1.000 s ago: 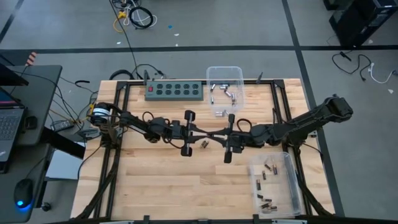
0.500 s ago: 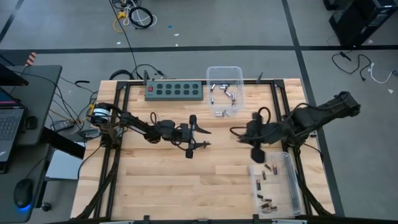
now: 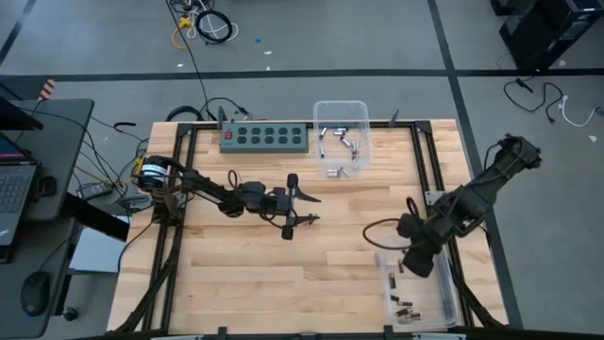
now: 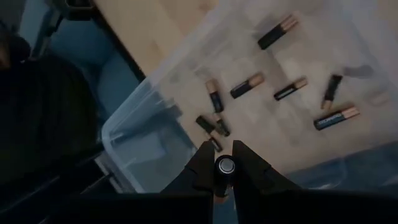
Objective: Sort batteries
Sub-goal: Put the black battery into the bottom transparent bin
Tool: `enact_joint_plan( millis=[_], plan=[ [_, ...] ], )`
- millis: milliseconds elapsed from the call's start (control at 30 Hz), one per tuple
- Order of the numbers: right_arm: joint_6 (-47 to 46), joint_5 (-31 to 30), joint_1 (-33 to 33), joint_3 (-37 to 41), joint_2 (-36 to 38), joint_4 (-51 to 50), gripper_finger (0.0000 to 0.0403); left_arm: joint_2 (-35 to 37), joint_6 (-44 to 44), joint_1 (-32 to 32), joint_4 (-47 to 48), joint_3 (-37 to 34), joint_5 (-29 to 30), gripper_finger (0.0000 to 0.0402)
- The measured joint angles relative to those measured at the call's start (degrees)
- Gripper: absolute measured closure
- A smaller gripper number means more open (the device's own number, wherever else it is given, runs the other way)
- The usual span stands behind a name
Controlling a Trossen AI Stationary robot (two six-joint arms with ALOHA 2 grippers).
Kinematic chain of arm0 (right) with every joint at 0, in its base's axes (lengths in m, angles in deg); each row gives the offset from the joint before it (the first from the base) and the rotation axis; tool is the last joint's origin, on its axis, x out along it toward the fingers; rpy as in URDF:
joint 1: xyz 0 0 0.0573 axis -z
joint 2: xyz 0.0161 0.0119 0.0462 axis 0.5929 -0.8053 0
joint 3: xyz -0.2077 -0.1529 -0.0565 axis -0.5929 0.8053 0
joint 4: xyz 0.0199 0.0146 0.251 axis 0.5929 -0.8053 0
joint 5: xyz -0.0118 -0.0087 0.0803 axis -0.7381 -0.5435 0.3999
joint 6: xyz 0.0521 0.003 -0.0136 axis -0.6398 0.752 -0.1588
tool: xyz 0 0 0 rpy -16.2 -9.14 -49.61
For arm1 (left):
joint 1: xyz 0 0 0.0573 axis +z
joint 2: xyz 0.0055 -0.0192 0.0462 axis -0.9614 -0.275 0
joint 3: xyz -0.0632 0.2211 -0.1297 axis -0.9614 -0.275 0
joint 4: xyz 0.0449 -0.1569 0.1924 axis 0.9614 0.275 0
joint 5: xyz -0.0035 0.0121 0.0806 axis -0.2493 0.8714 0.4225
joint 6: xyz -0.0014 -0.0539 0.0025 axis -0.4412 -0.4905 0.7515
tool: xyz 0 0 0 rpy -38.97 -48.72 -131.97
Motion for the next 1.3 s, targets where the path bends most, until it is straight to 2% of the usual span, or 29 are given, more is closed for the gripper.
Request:
enact_joint_plan(
  millis=[100,267,533,667,933,1300],
  plan=[
    [-4.15,-2.81,-2.2,1.19,0.0,0.01,0.0365,0.0,0.0,0.0,0.05,0.0,0.0,0.0183],
    [-5.69,-3.22,-3.58,3.35,0.0,-0.53,0.0337,0.0,0.0,0.0,0.34,0.0,0.03,0.0183],
    [-2.07,-3.62,-3.09,4.87,0.0,-0.29,0.0346,0.07,-0.21,-0.04,3.6,0.0,2.19,0.0183],
    [3.77,-10.17,-1.33,3.04,0.28,0.67,0.0361,0.09,-0.44,-0.22,5.99,0.0,3.25,0.0183],
    [24.16,-26.32,5.48,-0.13,0.39,1.71,0.0394,0.09,-3.66,-0.26,13.12,0.0,3.42,0.0183],
    [43.58,-32.17,13.73,-0.13,0.37,8.54,0.0399,0.09,-7.45,-0.31,36.33,0.0,2.06,0.0183]
  ],
)
